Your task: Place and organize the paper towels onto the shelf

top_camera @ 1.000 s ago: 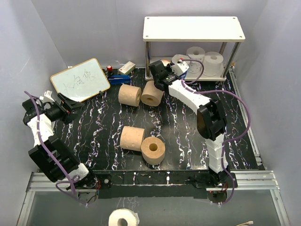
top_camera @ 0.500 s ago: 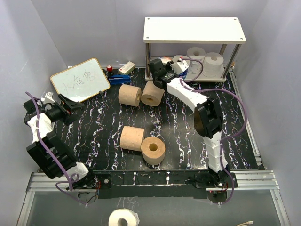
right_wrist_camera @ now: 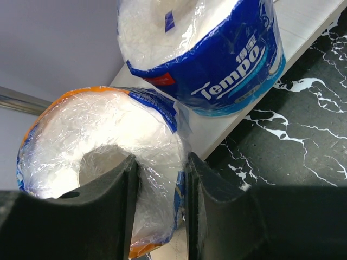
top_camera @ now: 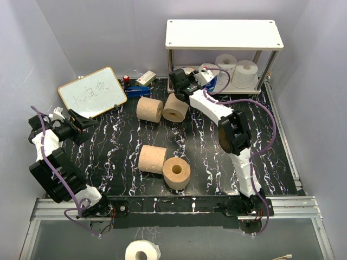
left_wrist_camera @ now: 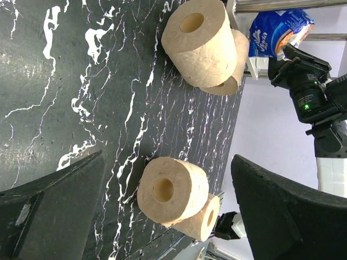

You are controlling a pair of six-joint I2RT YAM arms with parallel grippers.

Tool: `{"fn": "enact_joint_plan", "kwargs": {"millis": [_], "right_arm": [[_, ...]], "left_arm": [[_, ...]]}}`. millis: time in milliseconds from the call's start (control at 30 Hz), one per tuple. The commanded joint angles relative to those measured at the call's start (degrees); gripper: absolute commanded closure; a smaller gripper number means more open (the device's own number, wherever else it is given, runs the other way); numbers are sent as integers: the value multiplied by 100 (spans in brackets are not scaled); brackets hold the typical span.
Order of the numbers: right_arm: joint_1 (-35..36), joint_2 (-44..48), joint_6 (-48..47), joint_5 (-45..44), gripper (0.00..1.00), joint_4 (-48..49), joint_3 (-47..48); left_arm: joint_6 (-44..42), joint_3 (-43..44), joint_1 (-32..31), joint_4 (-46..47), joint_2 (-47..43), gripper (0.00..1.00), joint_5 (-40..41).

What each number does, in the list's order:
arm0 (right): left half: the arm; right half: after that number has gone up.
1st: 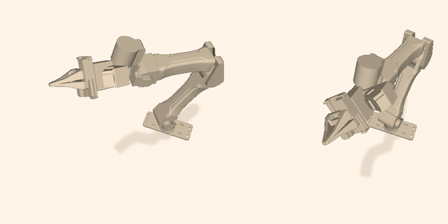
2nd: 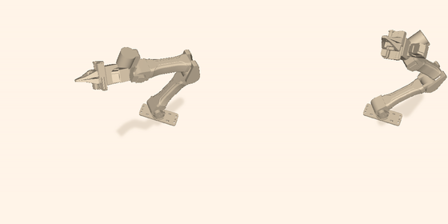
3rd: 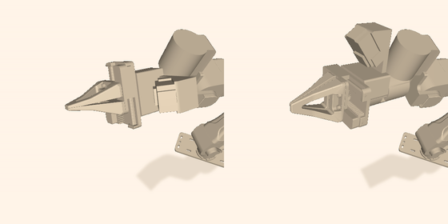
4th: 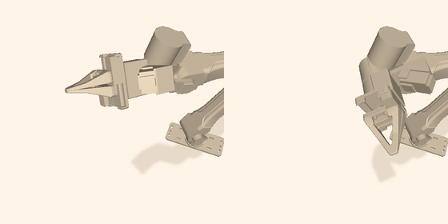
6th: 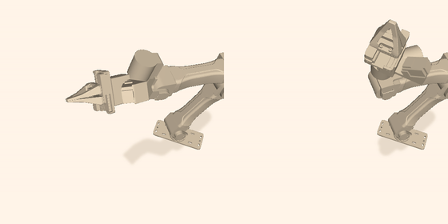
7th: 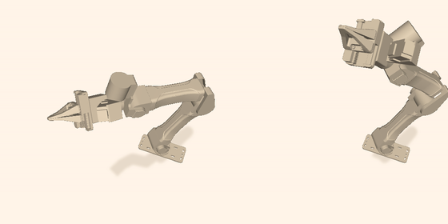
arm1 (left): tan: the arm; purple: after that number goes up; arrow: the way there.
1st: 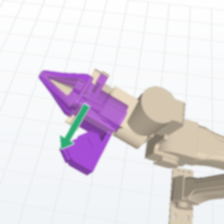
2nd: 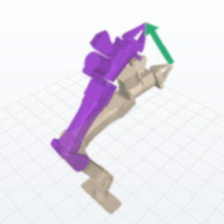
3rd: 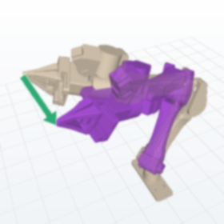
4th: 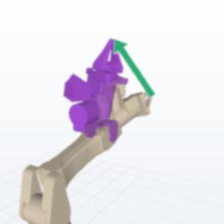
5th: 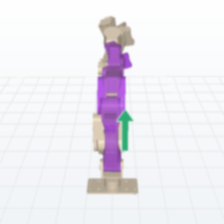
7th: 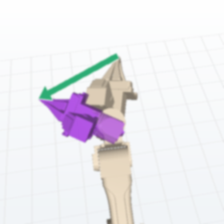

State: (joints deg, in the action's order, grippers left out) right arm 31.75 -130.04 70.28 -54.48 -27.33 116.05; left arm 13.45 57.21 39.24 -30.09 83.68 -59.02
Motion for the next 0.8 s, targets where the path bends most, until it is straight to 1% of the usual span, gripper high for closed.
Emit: {"fn": "enact_joint_plan", "kwargs": {"millis": [0,200,400,433,467,500,667,700,733,767], "right_arm": [[-50,198,-125,-375,64,633,288],[-89,207,-240,-416,45,785,280],[-123,338,-425,-495,40,994,105],[-129,365,-456,-518,37,1037,76],[-142,375,-488,-520,31,1068,68],[-149,389,-499,-521,27,1077,67],[-178,513,-616,-412,25,1161,-46],[-180,601,-594,-361,23,1174,-161],[-171,709,-582,-320,16,1230,-312],[-164,832,-585,-288,5,1302,-513]], "left_arm": [[-122,35,-22,-88,52,2,-140],[-180,94,-28,-166,58,2,-100],[-198,89,-23,-183,42,2,-87],[-202,89,-25,-193,31,2,-77],[-209,95,-27,-205,24,2,-56],[-218,109,-29,-219,11,2,-30],[-238,188,-25,-269,-33,2,78],[-232,193,-23,-267,-42,2,98],[-225,198,-24,-263,-58,2,120],[-214,189,-27,-253,-76,2,134]]}}
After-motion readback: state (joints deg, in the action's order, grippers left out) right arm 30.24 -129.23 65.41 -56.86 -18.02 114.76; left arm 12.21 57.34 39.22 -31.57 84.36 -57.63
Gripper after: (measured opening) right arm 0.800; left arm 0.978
